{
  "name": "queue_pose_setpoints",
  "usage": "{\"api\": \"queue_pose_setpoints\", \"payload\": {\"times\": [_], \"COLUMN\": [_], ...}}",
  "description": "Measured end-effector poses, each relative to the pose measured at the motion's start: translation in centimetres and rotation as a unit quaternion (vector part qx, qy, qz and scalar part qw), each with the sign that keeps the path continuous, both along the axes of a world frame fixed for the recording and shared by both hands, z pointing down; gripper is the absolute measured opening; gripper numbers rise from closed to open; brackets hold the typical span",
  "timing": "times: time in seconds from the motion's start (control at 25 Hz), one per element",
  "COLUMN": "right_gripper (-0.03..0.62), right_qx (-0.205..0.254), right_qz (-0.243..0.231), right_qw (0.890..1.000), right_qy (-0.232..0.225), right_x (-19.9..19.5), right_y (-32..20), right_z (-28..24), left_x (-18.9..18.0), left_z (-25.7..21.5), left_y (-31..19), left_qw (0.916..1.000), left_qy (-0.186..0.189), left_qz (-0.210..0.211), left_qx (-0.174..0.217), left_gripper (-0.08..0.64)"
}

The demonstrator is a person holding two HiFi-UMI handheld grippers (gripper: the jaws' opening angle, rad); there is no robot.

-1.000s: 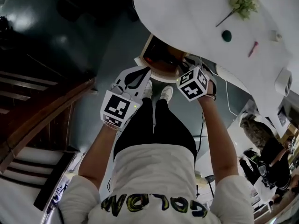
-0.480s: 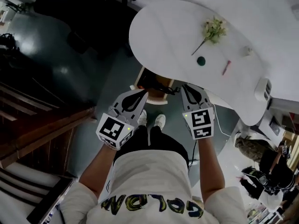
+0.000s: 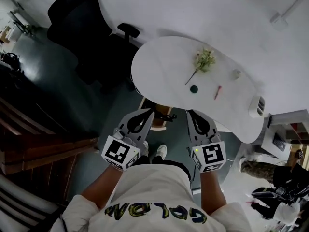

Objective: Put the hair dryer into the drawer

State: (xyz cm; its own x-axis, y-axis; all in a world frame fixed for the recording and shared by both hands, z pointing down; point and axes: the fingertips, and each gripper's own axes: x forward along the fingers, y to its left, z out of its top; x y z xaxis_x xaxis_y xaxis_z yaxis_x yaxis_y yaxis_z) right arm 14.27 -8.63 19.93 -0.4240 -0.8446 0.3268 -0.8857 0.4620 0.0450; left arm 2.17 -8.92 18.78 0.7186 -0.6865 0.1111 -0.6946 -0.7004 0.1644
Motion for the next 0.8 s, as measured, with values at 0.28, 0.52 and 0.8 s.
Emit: {"api": "queue_pose_setpoints", "payload": {"times": [0.28,0.52,0.8], "right_gripper": [0.02,0.018,0.012], "right_qx": [0.05,0.07,0.086], "right_qz": [-0.016,-0.016,-0.014], "right_qw": [0.999,0.997,0.996], "right_qy": [-0.006,-0.016,-0.032], "right_x": [-0.8,-0.8,-1.1], "right_y": [3.1,4.9,6.0], "right_z": [-5.7,-8.0,-9.8], "left_x": [-0.2,0.3,1.0], "left_z": [-5.3,-7.7,-9.2], "left_y": [1.9,3.5,4.8], "left_qw": [0.999,0.9976,0.9964], "left_qy": [0.013,0.026,0.035], "left_qz": [-0.007,0.0,0.013], "left_qx": [0.042,0.063,0.077], "left_gripper": [0.011,0.011,0.011]}}
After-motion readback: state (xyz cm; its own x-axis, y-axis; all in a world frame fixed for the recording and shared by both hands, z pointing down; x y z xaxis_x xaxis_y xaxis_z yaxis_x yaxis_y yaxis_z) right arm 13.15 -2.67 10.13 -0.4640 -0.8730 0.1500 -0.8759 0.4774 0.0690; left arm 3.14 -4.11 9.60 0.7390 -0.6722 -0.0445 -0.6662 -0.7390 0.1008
